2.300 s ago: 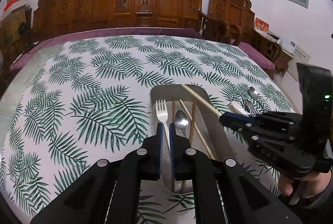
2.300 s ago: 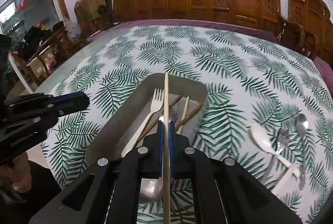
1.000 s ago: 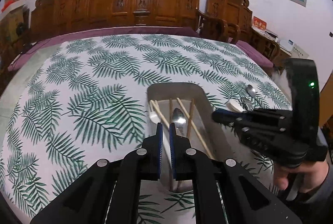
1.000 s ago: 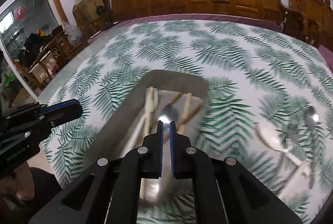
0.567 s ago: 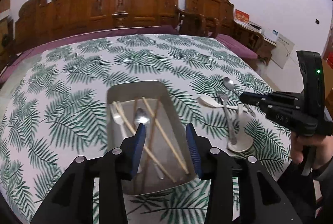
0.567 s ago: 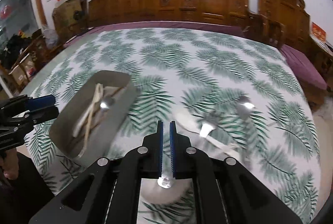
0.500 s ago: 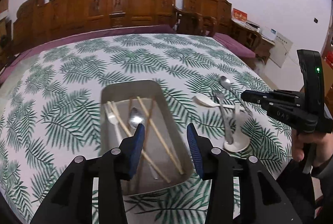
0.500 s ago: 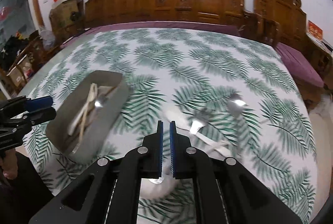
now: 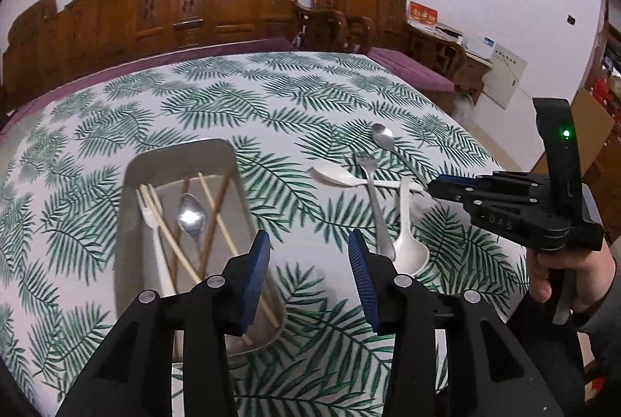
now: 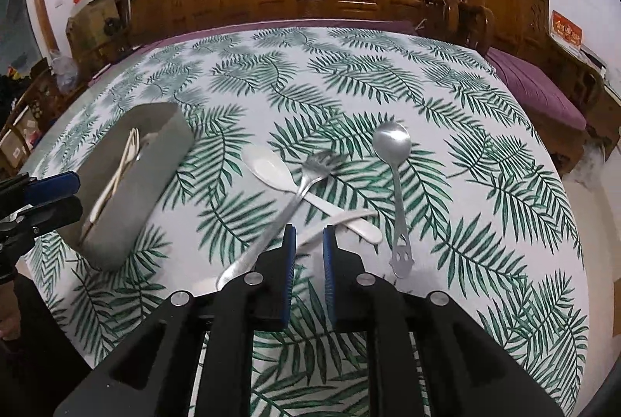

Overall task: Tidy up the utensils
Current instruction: 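Grasp a white plastic spoon from the plate with the right gripper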

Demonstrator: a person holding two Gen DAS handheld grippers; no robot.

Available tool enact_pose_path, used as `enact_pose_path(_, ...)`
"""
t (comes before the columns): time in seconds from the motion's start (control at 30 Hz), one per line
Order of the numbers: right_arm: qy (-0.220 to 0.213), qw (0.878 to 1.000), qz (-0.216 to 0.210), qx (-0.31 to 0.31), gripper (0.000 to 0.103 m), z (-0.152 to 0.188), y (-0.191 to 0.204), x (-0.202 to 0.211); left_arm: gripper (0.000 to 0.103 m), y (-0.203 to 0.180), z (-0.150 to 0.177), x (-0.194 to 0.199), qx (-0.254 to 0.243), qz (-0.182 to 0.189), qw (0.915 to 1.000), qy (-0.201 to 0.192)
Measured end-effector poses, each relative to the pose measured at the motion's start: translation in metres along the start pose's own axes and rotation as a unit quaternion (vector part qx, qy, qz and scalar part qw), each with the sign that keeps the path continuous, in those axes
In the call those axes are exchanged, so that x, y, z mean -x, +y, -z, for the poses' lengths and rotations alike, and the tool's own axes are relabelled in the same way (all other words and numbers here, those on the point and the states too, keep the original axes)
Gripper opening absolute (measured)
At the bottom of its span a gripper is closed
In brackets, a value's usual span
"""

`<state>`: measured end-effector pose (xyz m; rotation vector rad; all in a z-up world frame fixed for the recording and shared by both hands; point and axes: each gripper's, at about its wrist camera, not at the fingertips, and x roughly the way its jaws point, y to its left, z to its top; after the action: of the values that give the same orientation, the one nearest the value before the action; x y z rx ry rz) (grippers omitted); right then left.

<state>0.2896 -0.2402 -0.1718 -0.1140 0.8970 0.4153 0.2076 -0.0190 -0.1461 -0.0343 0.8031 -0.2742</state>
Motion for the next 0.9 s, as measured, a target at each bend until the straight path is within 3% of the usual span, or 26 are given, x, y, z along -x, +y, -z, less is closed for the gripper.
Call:
enact_pose_path(0.13, 0.007, 1.000, -0.005, -0.019, 0.023, 0.005, -0.008, -0.004, 0.040, -0.009, 0.002, -0.005, -0.008, 0.004, 1.0000, 0.004)
enact_pose_path(0.6, 0.053, 0.997, -0.046, -0.041, 0.024, 0.020, 0.012, -0.041, 0.040, -0.022, 0.008, -0.016, -0.021, 0.001, 0.9997, 0.015)
enact_pose_path(0.73, 0.058, 0.996, -0.058, -0.043, 0.010, 0.018, 0.014, -0.041, 0.040, -0.023, 0.010, -0.016, -0.023, 0.000, 0.9996, 0.016)
enact_pose_path(0.9, 0.051, 0.996, -0.063, -0.032, 0.004, 0.011, 0.009, -0.022, 0.040, -0.027, 0.011, -0.017, -0.027, -0.003, 0.9995, 0.017)
